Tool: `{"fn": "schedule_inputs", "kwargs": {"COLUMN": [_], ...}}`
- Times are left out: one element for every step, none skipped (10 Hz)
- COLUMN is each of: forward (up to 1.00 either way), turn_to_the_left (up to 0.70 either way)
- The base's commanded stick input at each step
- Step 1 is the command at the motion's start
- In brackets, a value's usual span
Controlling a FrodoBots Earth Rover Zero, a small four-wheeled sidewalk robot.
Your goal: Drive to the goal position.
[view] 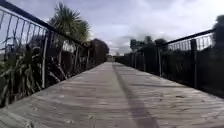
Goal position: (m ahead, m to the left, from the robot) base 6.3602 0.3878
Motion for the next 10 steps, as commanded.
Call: {"fn": "schedule_inputs", "kwargs": {"forward": [0.7, 0.7, 0.7, 0.7, 0.7, 0.7, 0.7, 0.7, 0.7, 0.7], "turn_to_the_left": [0.0, 0.0, 0.0, 0.0, 0.0, 0.0, 0.0, 0.0, 0.0, 0.0]}}
